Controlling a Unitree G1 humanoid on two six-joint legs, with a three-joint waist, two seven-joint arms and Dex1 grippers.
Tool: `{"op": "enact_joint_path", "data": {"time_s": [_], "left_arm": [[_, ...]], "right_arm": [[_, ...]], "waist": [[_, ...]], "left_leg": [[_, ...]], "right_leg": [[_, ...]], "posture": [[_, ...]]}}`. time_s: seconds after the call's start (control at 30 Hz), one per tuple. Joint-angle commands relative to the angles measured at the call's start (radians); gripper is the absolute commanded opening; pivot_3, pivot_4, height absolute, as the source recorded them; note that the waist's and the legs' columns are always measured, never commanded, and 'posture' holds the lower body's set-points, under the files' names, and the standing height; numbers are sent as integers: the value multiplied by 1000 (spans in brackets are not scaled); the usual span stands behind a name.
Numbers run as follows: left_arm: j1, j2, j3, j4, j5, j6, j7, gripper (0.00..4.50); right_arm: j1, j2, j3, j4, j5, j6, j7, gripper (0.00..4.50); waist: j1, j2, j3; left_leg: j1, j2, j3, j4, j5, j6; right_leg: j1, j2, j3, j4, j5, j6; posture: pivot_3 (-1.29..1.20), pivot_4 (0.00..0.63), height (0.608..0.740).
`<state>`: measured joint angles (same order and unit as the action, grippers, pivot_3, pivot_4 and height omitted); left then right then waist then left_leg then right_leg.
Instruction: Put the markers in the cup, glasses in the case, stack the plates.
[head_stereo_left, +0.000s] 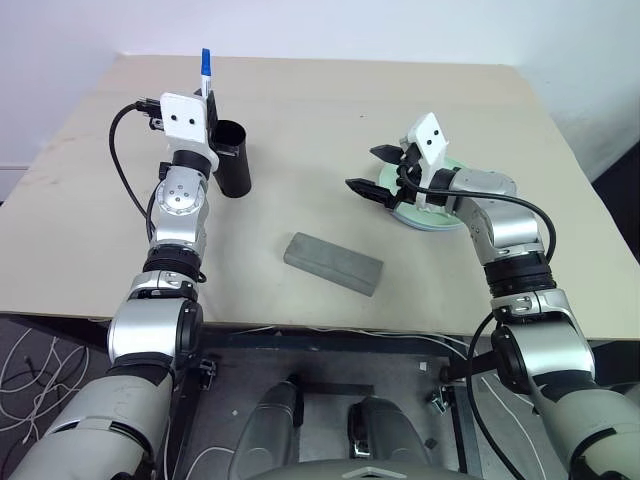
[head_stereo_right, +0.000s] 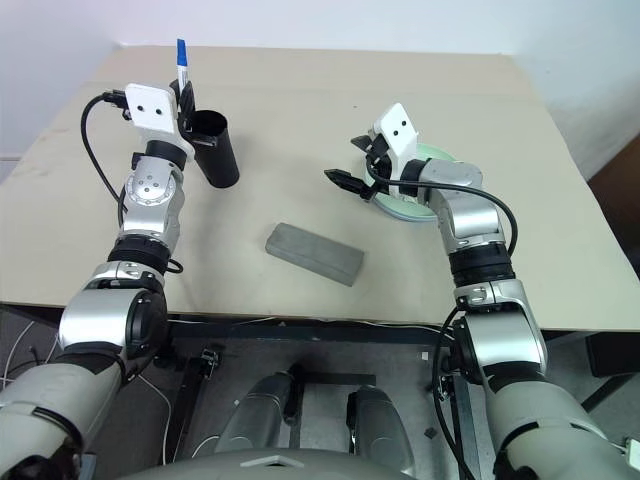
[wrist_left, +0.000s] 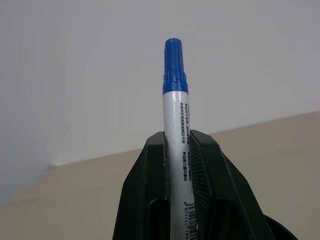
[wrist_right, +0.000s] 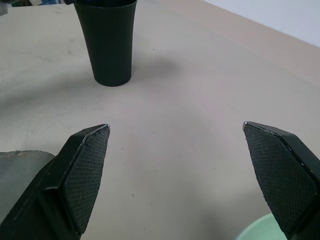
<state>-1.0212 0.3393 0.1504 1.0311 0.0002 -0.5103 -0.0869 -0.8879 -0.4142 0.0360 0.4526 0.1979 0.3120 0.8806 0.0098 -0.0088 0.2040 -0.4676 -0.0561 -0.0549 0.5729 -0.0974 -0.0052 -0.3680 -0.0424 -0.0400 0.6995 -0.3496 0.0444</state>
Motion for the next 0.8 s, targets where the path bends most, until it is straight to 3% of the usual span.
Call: {"op": "enact_joint_path", "data": {"time_s": [0.03,0.1,0.5,0.8], "left_arm": [[-4,12,4,-16,-2,-15,-2,263],[-4,11,7,-19,-8,-11,-3,263],[-4,1,18,-19,-40,-12,-29,4438],[38,26,11,-154,-52,39,-72,4477]], "right_arm": [[-24,-11,-10,-28,1,-16,0,4500],[-22,-10,-9,-30,1,-16,1,4500],[-17,-12,-9,-36,-5,-18,0,4500],[-12,-10,-16,-49,5,-10,2,4500]], "waist": [[1,0,0],[0,0,0],[0,0,0],[-1,0,0]], "left_leg": [[0,0,0,0,0,0],[0,0,0,1,0,0],[-1,0,0,1,0,0],[-1,0,0,1,0,0]], "right_leg": [[0,0,0,0,0,0],[0,0,0,0,0,0],[0,0,0,0,1,1],[0,0,0,0,1,1]], "posture": [[0,150,727],[0,150,727],[0,150,727],[0,150,727]]}}
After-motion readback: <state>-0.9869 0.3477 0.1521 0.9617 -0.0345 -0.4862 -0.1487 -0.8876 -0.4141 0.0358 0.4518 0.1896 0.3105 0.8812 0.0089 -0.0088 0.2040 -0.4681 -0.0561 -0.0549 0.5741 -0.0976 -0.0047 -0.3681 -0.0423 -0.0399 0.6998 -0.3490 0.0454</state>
